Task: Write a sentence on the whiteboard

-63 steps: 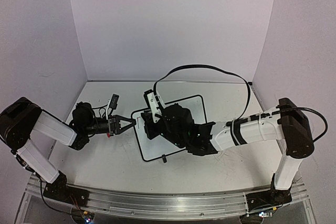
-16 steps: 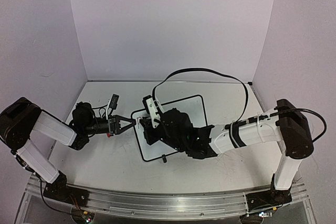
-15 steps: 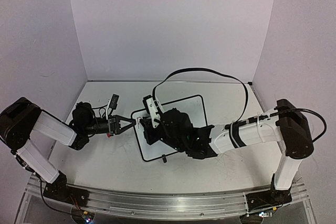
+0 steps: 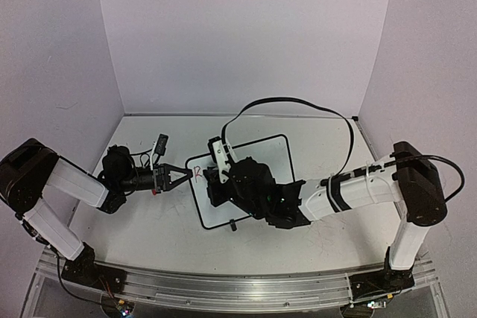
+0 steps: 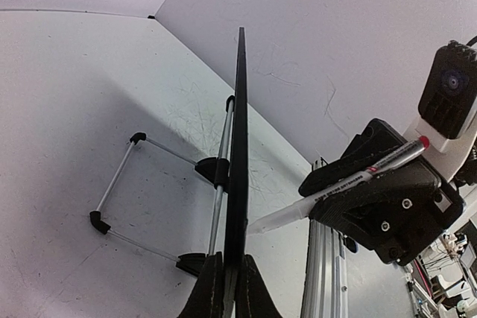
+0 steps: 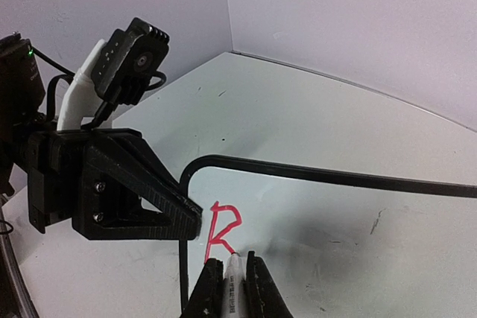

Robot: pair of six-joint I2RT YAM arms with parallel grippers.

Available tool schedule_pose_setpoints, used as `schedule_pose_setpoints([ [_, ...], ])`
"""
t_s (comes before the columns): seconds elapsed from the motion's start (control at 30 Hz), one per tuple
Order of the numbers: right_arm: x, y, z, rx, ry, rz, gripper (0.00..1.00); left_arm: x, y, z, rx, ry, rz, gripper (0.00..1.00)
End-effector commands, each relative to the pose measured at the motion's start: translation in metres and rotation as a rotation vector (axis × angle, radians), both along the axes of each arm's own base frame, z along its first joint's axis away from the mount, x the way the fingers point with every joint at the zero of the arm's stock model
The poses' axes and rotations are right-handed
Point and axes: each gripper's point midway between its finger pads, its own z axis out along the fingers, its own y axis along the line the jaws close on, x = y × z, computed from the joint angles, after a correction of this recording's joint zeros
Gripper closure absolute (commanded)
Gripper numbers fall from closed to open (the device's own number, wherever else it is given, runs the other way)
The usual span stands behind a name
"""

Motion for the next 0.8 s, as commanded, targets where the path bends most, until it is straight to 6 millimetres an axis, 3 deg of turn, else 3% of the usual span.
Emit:
schedule_pose_setpoints([
  [0.0, 0.009, -0.021, 0.000, -0.011, 0.005, -0.075, 1.00, -0.015, -0.002, 0.009, -0.023, 0.002, -0.066, 1.00],
  [0.2, 0.004, -0.020, -0.011, -0.013, 0.034, -0.060, 1.00, -0.015, -0.002, 0.009, -0.023, 0.003, -0.064, 1.00],
  [0.33, 0.005, -0.019, -0.008, -0.011, 0.026, -0.060, 1.00, -0.015, -0.002, 0.009, -0.023, 0.003, -0.066, 1.00],
  [0.47, 0.004, -0.013, 0.008, 0.012, 0.009, -0.043, 1.00, -0.015, -0.002, 0.008, -0.023, 0.004, -0.064, 1.00],
  [0.63, -0.010, -0.019, 0.053, 0.126, -0.034, 0.029, 1.00, -0.015, -0.002, 0.007, -0.020, 0.008, -0.062, 1.00],
  [0.77, -0.002, -0.017, 0.048, 0.106, -0.039, 0.021, 1.00, -0.014, -0.002, 0.007, -0.019, 0.008, -0.063, 1.00],
])
